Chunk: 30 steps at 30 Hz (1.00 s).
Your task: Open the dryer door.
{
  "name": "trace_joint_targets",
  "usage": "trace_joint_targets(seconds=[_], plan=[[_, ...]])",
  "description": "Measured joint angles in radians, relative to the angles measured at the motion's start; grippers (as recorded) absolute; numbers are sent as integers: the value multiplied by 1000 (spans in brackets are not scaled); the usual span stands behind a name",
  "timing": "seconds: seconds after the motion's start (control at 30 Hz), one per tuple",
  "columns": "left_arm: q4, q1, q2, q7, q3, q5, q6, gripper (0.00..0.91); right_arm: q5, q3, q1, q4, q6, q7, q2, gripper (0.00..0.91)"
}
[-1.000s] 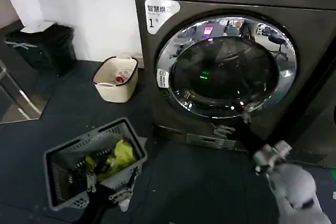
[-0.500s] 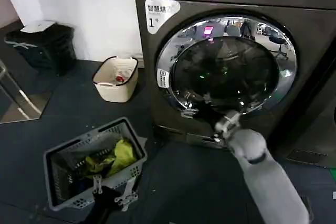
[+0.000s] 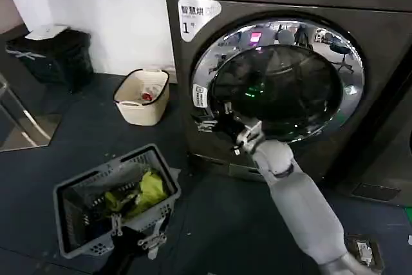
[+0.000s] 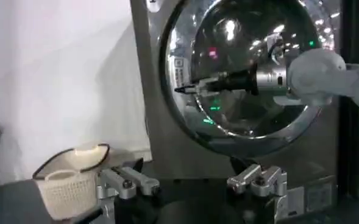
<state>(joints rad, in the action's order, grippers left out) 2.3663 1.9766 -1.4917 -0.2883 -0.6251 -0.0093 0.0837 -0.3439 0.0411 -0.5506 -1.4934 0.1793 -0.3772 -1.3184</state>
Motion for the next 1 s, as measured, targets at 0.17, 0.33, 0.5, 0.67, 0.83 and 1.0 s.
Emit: trace_joint_targets(seconds=[0.17,0.33,0.5,0.67,0.83,1.0], plan=[[-3,-6,1,-2,3,-4,29,907,-24,6,-4,-13,-1,-43,12,907],[1,-26,12,29,5,6,-17,907,-85,22,-30,-43,-1,-135,40,907],[21,-59,24,-57,-17,-48,-150,907,-131,39,-57,-82,-21,-221,80,907],[1,-121,45,-101,-70,-154,-207,907,-199,53,-93,-126,-27,-292,135,907],[-35,-187,89,-130,-127,-300,-244,907,-235,74,-147,-183,-36,-369,181,907],[-88,-271,160,-86,-186,-420,-266,907,-262,105,-212,-240,-51,-457,229,907]])
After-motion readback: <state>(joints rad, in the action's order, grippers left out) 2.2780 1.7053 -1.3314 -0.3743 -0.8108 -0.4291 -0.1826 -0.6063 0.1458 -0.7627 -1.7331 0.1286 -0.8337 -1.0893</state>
